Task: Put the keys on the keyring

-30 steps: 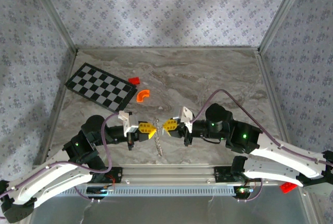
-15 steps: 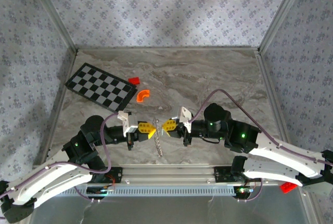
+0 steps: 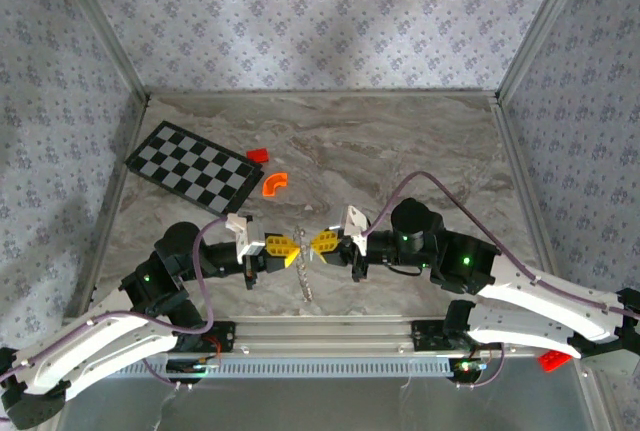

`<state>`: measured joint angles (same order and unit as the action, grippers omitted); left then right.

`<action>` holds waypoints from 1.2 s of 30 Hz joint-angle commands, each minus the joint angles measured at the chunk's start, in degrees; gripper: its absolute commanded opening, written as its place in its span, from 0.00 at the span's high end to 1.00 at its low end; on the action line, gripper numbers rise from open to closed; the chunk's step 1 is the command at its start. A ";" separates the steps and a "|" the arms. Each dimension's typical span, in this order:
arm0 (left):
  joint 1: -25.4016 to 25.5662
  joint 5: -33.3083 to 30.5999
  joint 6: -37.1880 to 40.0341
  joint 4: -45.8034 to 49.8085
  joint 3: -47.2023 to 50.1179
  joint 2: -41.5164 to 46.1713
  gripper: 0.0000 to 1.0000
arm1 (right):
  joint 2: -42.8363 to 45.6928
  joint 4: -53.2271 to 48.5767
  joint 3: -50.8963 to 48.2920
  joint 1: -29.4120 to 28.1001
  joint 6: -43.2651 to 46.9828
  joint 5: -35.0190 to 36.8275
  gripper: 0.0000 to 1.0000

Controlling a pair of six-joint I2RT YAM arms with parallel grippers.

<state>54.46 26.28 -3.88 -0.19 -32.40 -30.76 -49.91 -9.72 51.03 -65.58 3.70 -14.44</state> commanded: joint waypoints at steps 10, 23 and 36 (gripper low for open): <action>0.30 -0.18 0.98 -3.33 -0.04 0.69 1.00 | 1.39 0.36 -0.49 0.26 -1.33 -0.64 1.00; 0.31 -0.18 0.84 -3.24 0.02 0.84 1.00 | 1.57 0.33 -0.66 0.28 -1.64 -0.82 1.00; 0.28 -0.18 0.88 -3.33 0.14 0.94 1.00 | 1.85 0.50 -1.09 0.28 -2.09 -0.65 1.00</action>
<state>54.46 26.26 -3.88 -0.19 -32.40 -30.74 -49.30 -9.67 50.43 -65.47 2.48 -14.41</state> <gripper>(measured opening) 0.045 0.052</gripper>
